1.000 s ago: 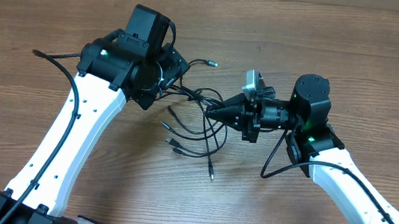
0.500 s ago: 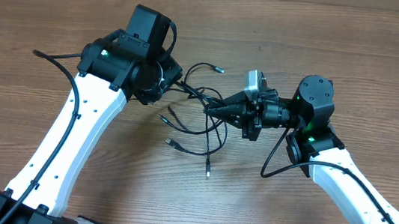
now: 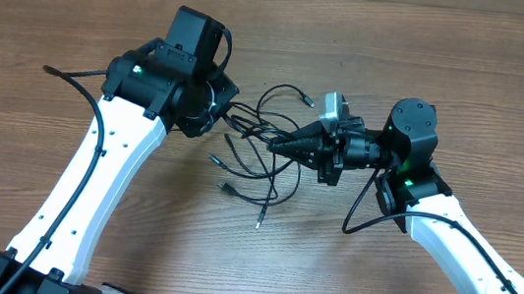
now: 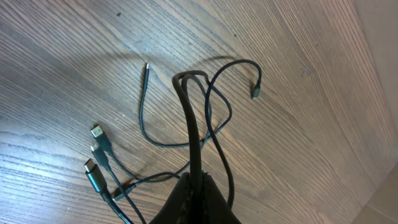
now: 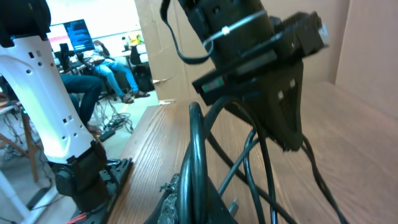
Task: Untangle cables
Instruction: 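Release the cables with the left gripper and pull it back left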
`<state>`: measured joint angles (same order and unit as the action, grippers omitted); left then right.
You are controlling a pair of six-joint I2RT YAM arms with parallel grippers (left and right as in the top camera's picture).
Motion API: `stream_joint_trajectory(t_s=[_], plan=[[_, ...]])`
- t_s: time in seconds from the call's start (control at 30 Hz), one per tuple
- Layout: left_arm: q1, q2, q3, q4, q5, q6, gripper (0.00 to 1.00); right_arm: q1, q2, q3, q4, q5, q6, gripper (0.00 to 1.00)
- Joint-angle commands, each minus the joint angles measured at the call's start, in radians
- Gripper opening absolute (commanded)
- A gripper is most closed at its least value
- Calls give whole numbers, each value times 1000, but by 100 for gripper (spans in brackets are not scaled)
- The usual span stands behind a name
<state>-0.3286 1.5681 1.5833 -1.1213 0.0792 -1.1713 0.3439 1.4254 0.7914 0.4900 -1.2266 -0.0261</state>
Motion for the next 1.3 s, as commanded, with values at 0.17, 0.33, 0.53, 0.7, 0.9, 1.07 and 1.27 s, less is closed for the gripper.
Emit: stream_joint_trajectory(t_s=[0.17, 0.33, 0.53, 0.7, 0.9, 1.07, 1.27], plan=[[128, -183, 49, -5, -2, 95, 4, -28, -1, 6, -128, 126, 2, 4], [252, -309, 50, -12, -2, 132, 4, -66, -1, 6, -233, 270, 3, 4], [381, -401, 50, -35, 0, 138, 4, -129, -1, 6, -371, 401, 3, 4], [422, -425, 50, -35, -2, 140, 4, -193, -1, 6, -480, 504, 2, 4], [425, -423, 50, -35, -1, 139, 4, -259, -1, 6, -562, 583, 2, 4], [425, -423, 50, -35, -10, 140, 4, -288, -1, 6, -579, 578, 3, 4], [426, -419, 50, -36, -28, 140, 4, -288, -1, 6, -579, 579, 2, 4]])
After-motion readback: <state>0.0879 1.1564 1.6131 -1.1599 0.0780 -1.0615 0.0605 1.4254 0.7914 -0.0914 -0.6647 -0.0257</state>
